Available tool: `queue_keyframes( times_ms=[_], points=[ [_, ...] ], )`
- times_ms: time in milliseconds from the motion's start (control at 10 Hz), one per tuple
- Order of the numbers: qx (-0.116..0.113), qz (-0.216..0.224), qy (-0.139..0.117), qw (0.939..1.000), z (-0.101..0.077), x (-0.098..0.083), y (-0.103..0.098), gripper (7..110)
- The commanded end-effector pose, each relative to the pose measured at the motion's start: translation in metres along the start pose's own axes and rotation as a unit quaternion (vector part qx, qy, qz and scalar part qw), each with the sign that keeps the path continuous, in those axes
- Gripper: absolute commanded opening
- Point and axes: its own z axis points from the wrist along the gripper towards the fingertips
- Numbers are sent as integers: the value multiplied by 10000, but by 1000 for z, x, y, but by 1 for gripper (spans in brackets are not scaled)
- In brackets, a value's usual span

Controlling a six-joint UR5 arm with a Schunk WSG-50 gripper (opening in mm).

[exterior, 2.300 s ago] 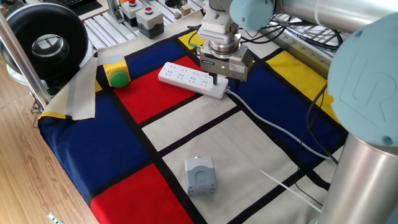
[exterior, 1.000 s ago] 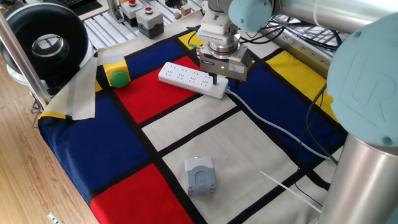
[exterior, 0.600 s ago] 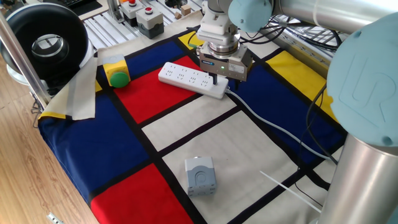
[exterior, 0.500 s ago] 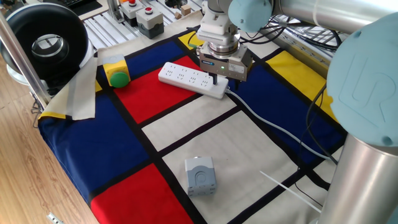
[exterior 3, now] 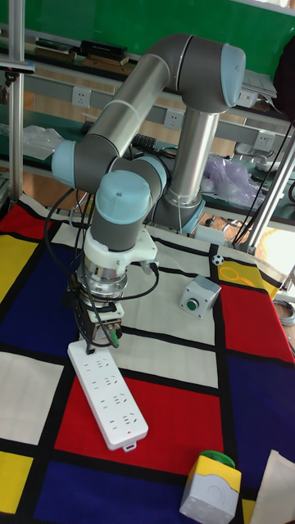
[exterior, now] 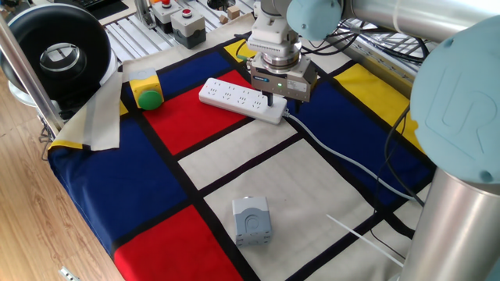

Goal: Turn on the power strip by pressing the button

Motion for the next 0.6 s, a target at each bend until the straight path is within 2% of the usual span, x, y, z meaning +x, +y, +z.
queue_keyframes(
  times_ms=[0, 500],
  points=[
    [35, 43, -46, 10000, -1, -1, -2, 66],
    [45, 65, -50, 10000, 0, -2, -2, 66]
  ],
)
